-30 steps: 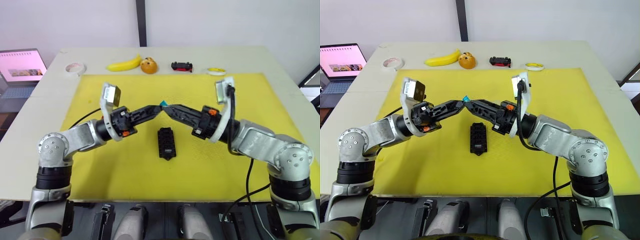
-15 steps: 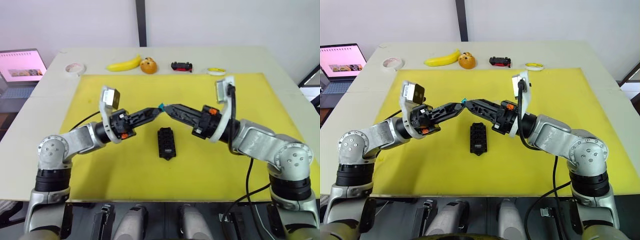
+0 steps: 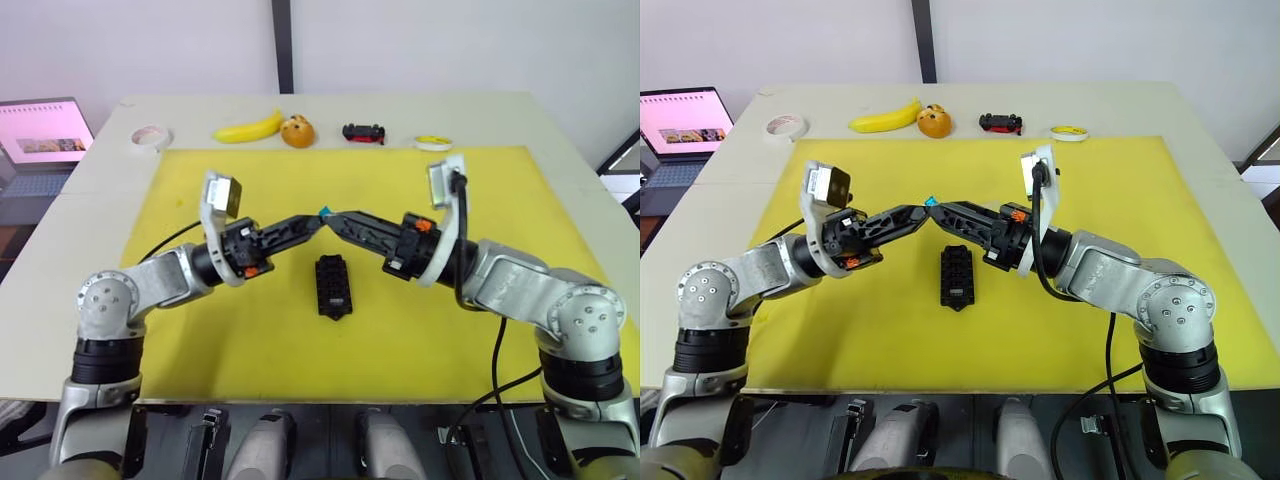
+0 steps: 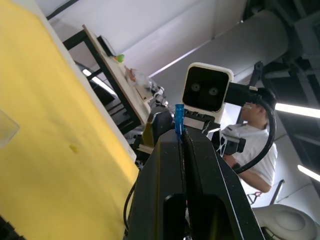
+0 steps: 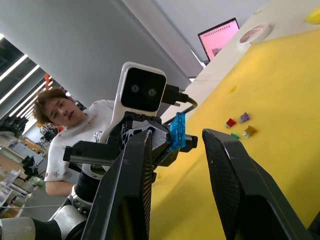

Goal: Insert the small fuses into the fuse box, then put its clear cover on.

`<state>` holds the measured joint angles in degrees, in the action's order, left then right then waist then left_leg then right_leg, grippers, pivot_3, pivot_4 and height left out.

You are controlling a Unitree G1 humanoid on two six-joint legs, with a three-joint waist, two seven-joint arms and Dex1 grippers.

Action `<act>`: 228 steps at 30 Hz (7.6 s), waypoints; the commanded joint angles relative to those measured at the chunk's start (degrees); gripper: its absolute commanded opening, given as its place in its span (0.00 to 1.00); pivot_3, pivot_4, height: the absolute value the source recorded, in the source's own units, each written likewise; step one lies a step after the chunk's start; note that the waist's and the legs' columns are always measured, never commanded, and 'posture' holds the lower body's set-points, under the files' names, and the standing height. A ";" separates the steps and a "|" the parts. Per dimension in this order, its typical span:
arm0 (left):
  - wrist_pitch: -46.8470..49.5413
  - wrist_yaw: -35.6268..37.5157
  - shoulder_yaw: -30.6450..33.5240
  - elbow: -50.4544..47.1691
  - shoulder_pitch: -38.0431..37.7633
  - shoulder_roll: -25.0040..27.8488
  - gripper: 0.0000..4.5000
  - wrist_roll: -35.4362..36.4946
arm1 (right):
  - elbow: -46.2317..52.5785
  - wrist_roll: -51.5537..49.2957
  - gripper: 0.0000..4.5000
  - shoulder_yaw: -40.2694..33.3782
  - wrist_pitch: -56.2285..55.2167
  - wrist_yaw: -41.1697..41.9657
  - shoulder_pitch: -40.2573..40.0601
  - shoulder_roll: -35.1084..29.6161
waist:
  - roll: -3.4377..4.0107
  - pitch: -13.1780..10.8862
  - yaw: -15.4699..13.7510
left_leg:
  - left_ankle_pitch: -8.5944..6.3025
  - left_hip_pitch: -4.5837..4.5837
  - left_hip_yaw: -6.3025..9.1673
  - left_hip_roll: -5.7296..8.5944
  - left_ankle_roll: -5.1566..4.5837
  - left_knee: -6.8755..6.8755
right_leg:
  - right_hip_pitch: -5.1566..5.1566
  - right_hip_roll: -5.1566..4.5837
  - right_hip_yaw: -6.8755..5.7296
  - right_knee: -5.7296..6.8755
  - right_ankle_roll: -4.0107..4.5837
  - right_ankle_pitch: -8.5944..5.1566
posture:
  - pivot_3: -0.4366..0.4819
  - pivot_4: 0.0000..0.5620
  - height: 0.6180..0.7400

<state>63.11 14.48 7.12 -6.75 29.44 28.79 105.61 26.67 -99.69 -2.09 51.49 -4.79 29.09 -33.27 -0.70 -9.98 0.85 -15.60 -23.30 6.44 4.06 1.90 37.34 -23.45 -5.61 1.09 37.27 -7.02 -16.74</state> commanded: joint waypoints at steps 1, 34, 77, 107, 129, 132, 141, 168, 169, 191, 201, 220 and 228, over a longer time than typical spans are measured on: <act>-0.65 -0.25 -0.16 -0.08 1.53 0.09 0.00 1.03 | 0.90 -0.69 0.18 -0.40 -0.93 -0.08 1.29 -0.52 | 0.01 0.01 0.08 | 0.00 0.00 -0.01 0.00 0.00 0.00 | 0.00 0.00 0.01 0.00 0.00 0.00 | 0.48 0.27 1.00; -31.30 55.01 -18.05 -6.18 0.05 25.79 0.99 -64.16 | 3.77 26.51 0.00 7.55 3.40 28.80 8.29 -18.03 | 0.08 -0.01 0.07 | -0.03 0.05 -0.20 -0.02 -0.08 -0.11 | -0.01 0.08 0.05 -0.06 0.00 -0.01 | 0.48 0.27 1.00; -47.30 54.46 -23.14 -3.15 -2.38 9.19 0.99 -90.12 | -6.94 84.86 0.00 24.81 -21.11 65.23 6.77 -11.50 | 0.06 -0.01 -0.04 | -0.21 -0.08 -0.15 -0.04 -0.39 0.56 | 0.01 0.03 0.00 0.25 -0.02 0.01 | 0.48 0.27 1.00; -47.38 54.41 -23.35 -2.70 -1.65 8.44 0.99 -90.68 | -8.29 87.37 0.00 24.18 -21.47 67.57 6.95 -8.57 | 0.06 -0.01 -0.05 | -0.15 -0.08 -0.15 -0.03 -0.28 0.61 | 0.00 0.02 0.00 0.33 -0.02 0.01 | 0.48 0.27 1.00; -47.67 54.63 -23.60 -2.87 -1.51 7.44 0.99 -91.48 | -9.17 89.34 0.00 23.81 -22.18 68.17 6.41 -7.68 | 0.06 -0.01 -0.01 | -0.11 -0.08 -0.16 -0.03 -0.22 0.65 | -0.01 0.02 0.00 0.39 -0.02 0.01 | 0.48 0.27 1.00; -47.49 54.68 -23.56 -3.15 -1.52 7.50 0.99 -91.38 | -9.54 89.70 0.00 24.01 -22.44 68.23 6.11 -7.61 | 0.06 -0.01 0.00 | -0.11 -0.08 -0.16 -0.03 -0.22 0.66 | -0.01 0.02 0.01 0.40 -0.02 0.01 | 0.48 0.27 1.00; -47.30 54.79 -23.46 -3.45 -1.60 7.58 0.99 -91.30 | -10.05 89.72 0.00 24.07 -22.42 68.44 6.26 -7.45 | 0.06 -0.01 0.05 | -0.11 -0.07 -0.16 -0.03 -0.22 0.67 | -0.01 0.03 0.01 0.42 -0.02 0.01 | 0.48 0.27 1.00; -47.32 54.68 -23.30 -3.58 -1.83 7.14 1.00 -91.04 | -8.06 87.92 0.51 21.43 -20.94 70.41 8.73 -7.74 | 0.06 0.00 0.02 | -0.11 -0.07 -0.16 -0.02 -0.21 0.71 | -0.04 0.02 0.02 0.55 -0.02 0.01 | 0.48 0.27 1.00; -47.36 54.64 -23.32 -3.47 -1.70 7.04 1.00 -91.08 | -7.96 88.04 0.51 21.27 -21.11 70.41 8.68 -7.89 | 0.06 0.00 0.03 | -0.11 -0.06 -0.16 -0.02 -0.21 0.71 | -0.04 0.02 0.02 0.55 -0.02 0.01 | 0.48 0.27 1.00; -48.19 55.38 -22.64 -1.37 -0.75 6.29 1.00 -90.63 | -11.09 76.83 0.01 11.70 -18.72 62.96 -1.38 1.89 | 0.04 0.01 -0.04 | -0.11 -0.06 -0.16 0.00 -0.21 0.75 | -0.06 0.01 0.04 0.63 -0.02 0.01 | 0.48 0.27 1.00; -48.50 55.84 -22.85 -0.98 -0.54 6.45 1.00 -90.91 | -11.76 81.11 0.01 15.20 -20.76 61.96 -3.90 0.79 | 0.05 0.01 0.06 | -0.11 -0.06 -0.17 0.00 -0.22 0.75 | -0.07 0.02 0.05 0.64 -0.02 0.01 | 0.48 0.27 1.00; -49.95 55.86 -23.10 -0.01 -0.49 6.36 1.00 -91.29 | -8.71 80.11 0.01 14.56 -19.33 61.62 -2.90 -0.26 | 0.06 0.07 0.02 | -0.11 0.01 -0.17 0.00 -0.22 0.76 | 0.01 0.02 0.04 0.65 -0.02 0.01 | 0.48 0.27 1.00; -50.07 55.69 -23.22 0.12 -0.34 6.19 1.00 -91.40 | -6.60 77.64 0.01 13.65 -16.87 61.36 -2.22 -0.20 | 0.06 0.07 0.04 | -0.11 0.00 -0.17 0.00 -0.22 0.76 | 0.00 0.02 0.05 0.65 -0.03 0.01 | 0.48 0.27 1.00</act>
<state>14.18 70.11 -16.61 -5.74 28.86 35.03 14.22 17.74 -20.84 12.74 34.49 56.58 25.94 -33.38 -0.64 -9.92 0.89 -15.71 -23.30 6.27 4.06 1.68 38.09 -23.46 -5.59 1.13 37.91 -7.05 -16.74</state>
